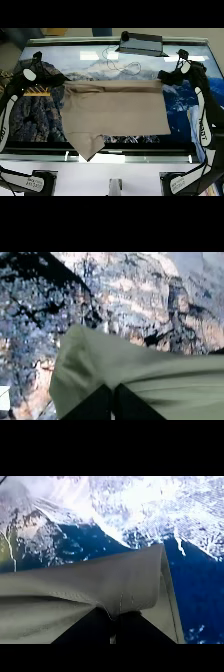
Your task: Fold the shirts.
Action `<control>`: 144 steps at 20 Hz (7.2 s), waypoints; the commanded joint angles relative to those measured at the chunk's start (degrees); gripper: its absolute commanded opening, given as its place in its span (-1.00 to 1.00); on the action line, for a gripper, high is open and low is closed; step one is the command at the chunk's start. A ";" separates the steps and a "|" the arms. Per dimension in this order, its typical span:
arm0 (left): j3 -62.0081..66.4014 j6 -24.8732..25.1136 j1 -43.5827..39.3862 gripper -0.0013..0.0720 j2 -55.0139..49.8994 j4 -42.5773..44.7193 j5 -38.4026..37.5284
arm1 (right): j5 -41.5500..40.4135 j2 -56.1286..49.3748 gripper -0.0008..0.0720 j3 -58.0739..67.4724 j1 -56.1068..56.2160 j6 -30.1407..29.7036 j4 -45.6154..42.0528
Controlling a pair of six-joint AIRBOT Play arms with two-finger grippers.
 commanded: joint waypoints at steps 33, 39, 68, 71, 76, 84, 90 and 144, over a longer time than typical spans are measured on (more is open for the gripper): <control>-57.81 7.56 7.08 0.67 28.39 -18.10 -20.46 | 34.51 12.72 0.36 -22.12 -7.45 -6.45 1.18; -57.99 5.79 1.95 0.26 26.45 -19.17 -16.35 | 33.73 12.72 0.57 -29.44 -7.52 -6.93 -1.99; -42.25 8.22 -0.02 -0.88 28.63 -16.26 -19.82 | 24.15 12.57 -0.86 -28.39 -7.45 -9.29 6.03; -30.16 4.33 0.39 -0.88 27.26 -12.98 -18.25 | 19.17 12.90 -0.86 -21.70 -6.84 -8.55 6.38; -15.69 1.27 0.35 -0.88 16.94 -9.49 -17.55 | -3.87 12.39 -0.86 -17.09 -1.97 -3.26 5.51; -1.79 -4.85 0.35 -0.87 -1.92 -9.49 -17.92 | -5.86 -0.17 -0.84 -11.13 -0.98 3.04 6.62; 1.29 -6.32 1.36 0.85 -3.39 -11.34 -25.55 | -3.98 1.31 0.93 -10.40 -3.65 0.17 8.87; 10.64 -2.93 -10.88 -0.88 19.50 -5.33 -19.47 | 6.29 13.73 -0.85 -12.72 27.89 1.51 24.44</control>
